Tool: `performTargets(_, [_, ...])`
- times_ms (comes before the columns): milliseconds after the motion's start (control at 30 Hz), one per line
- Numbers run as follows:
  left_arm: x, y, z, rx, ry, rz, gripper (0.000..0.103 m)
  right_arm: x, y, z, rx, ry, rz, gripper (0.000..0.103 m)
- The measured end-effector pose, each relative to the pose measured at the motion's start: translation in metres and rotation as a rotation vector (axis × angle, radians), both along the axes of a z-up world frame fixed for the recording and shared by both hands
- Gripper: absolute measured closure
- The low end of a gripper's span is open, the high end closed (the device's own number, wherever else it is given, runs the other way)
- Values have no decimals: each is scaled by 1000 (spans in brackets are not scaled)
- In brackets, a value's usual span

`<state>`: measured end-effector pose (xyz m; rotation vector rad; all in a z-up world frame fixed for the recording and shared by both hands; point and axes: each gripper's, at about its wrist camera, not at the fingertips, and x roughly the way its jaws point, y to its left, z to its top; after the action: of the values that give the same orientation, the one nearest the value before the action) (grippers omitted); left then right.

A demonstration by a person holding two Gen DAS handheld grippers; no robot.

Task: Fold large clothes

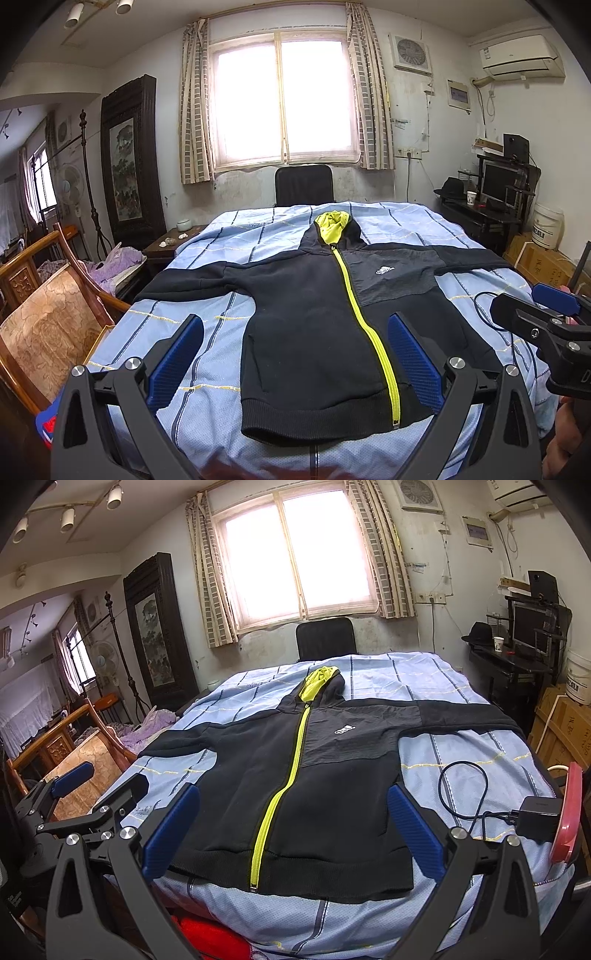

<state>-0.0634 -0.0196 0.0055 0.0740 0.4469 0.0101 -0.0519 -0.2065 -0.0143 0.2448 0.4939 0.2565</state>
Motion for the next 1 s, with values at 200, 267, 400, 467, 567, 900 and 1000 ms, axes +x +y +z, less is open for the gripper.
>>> performTargets(200, [1,0,-1,3,3,-1,3,0,1,-1,-10,1,1,4])
performTargets(267, [1,0,-1,2,4,-1,3,0,1,-1,-11,1,1,4])
performTargets(400, [1,0,-2,3,4,-1,3,1,0,0,-13,0,0,4])
performTargets(467, [1,0,-2,3,4,-1,3,1,1,-1,-12,1,0,4])
performTargets(567, [1,-1,-2,4,7,0,3,0,2,-3,-15,1,0,4])
performTargets(900, [9,0,-7,8,31,2,3,1,4,-11,-80,22,2,4])
performTargets(1000, [13,3,-10,9,43,6,3,5,4,-10,-179,42,-1,4])
